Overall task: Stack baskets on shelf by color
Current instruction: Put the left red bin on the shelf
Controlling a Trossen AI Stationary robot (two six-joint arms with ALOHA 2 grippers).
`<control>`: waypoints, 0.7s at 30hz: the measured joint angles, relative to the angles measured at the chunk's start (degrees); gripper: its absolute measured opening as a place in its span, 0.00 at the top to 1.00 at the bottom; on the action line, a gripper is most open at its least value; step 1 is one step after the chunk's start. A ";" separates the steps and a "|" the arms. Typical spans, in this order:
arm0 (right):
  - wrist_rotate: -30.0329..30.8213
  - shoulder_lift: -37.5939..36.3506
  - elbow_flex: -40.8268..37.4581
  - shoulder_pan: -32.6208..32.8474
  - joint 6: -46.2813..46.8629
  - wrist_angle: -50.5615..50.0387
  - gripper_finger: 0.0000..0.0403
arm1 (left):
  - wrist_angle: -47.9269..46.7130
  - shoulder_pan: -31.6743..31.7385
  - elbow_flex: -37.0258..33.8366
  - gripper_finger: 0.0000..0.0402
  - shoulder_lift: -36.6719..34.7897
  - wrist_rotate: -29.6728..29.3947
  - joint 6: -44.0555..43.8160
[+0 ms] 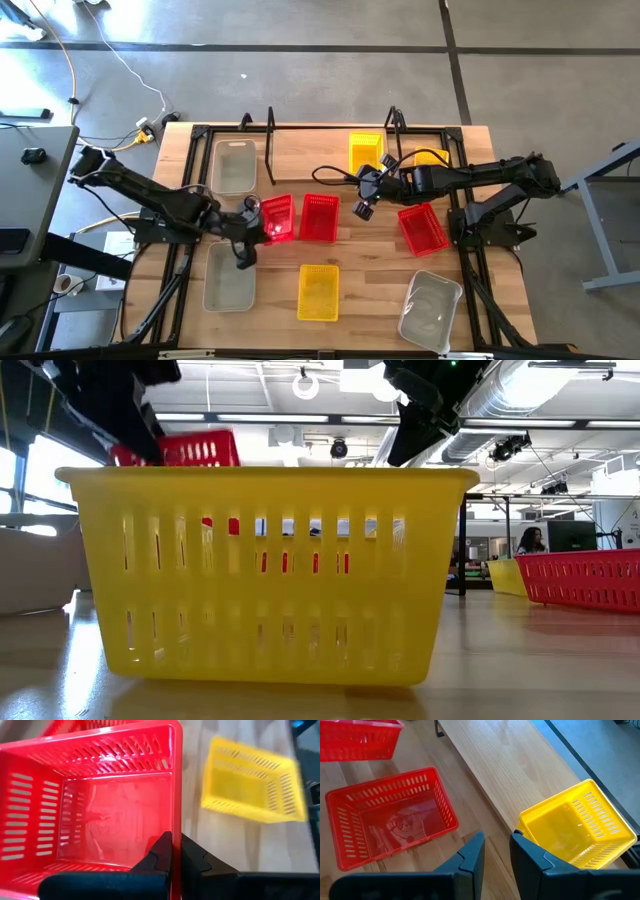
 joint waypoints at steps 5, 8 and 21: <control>0.66 0.00 0.01 -0.01 3.19 0.00 0.81 | -0.25 0.00 3.24 1.00 -3.04 -0.89 7.12; 1.61 0.00 0.01 -0.01 4.28 -0.04 0.81 | -0.49 0.28 5.94 1.00 -3.52 -2.10 12.70; 6.72 0.00 -0.01 -0.10 5.14 -0.31 0.81 | -4.41 13.49 11.56 1.00 -1.37 -5.28 31.38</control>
